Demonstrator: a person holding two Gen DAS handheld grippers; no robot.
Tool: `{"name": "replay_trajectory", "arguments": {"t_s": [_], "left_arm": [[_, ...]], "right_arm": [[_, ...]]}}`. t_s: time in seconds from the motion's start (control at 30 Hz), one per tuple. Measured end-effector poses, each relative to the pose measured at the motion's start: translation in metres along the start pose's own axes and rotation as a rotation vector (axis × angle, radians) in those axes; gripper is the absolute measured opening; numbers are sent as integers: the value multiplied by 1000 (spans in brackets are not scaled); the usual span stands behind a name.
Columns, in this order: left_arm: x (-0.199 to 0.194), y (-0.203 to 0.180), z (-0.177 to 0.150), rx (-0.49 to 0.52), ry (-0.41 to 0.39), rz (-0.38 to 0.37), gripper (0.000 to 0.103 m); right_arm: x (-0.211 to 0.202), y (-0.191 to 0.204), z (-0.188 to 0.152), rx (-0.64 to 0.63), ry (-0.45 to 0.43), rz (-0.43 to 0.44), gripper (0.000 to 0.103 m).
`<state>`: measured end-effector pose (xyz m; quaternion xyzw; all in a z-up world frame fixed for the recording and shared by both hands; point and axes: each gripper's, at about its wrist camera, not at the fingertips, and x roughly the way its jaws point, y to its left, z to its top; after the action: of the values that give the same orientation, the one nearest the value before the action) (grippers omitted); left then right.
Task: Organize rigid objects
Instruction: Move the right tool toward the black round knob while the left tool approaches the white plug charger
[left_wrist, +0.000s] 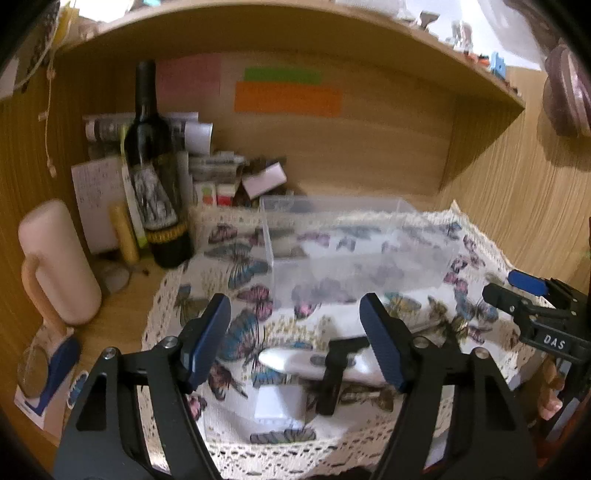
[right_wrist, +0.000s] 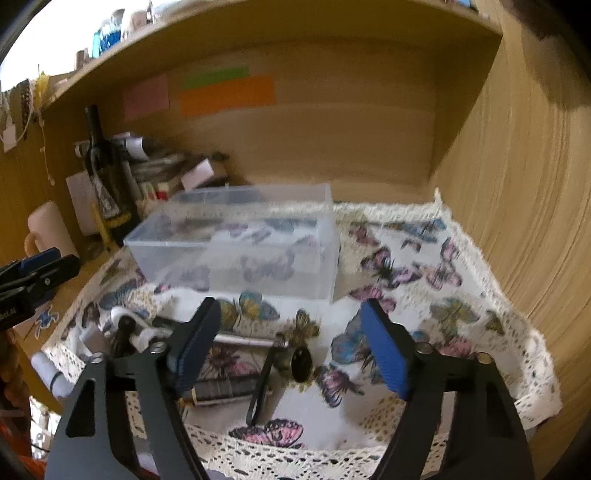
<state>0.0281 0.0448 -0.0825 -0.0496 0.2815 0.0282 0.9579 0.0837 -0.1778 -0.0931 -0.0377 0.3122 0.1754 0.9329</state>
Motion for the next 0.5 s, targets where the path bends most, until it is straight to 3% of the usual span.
{"name": "replay_trajectory", "arguments": {"t_s": [0.27, 0.5], "left_arm": [[17, 5, -27, -6, 134, -55, 72], [33, 7, -49, -21, 232, -56, 72]], "right_arm": [[10, -1, -12, -1, 58, 28, 66], [16, -1, -22, -3, 119, 40, 62]]}}
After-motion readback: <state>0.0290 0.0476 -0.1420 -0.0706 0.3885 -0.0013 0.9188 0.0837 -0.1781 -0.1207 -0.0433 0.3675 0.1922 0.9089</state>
